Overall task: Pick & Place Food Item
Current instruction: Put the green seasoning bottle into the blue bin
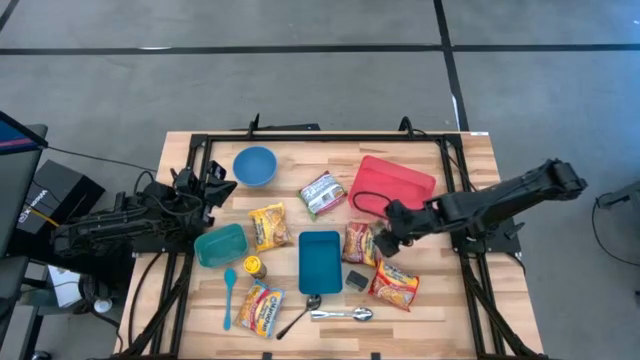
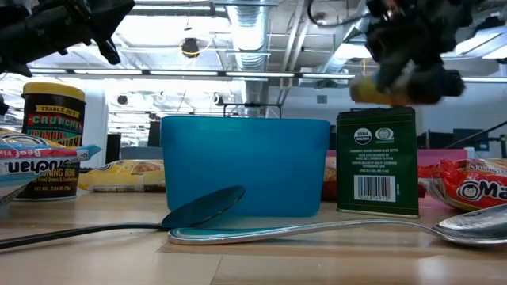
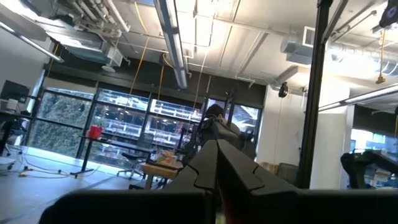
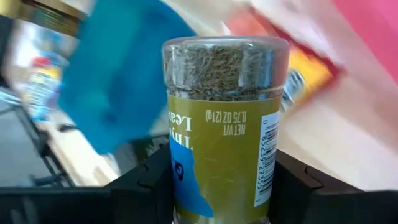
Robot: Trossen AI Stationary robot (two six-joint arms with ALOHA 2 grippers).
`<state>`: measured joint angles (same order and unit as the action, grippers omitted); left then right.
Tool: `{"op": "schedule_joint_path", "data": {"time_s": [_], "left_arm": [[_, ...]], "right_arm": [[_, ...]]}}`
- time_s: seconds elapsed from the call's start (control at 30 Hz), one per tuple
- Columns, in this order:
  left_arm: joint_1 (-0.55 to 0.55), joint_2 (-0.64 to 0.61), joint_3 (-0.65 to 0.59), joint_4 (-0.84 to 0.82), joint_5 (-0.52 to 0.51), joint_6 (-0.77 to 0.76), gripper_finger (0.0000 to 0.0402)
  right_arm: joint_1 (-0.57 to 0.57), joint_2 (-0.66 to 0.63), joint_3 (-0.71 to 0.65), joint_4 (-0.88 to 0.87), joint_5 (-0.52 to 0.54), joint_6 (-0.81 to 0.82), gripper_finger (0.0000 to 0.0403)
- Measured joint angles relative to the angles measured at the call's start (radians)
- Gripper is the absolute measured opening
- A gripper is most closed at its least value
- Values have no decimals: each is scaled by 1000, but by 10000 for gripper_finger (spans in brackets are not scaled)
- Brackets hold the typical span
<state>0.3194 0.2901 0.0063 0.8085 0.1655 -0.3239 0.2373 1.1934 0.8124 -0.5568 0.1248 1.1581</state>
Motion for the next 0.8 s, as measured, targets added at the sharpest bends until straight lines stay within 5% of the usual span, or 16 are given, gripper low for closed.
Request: {"op": "schedule_joint_path", "data": {"time_s": [0.57,0.8], "left_arm": [[0,238,0,133,0,11,3],[0,375,0,210,0,3,3]], "right_arm": [[-122,49,0,619,320,-589,180],[-156,151,0,896,321,-746,182]]}}
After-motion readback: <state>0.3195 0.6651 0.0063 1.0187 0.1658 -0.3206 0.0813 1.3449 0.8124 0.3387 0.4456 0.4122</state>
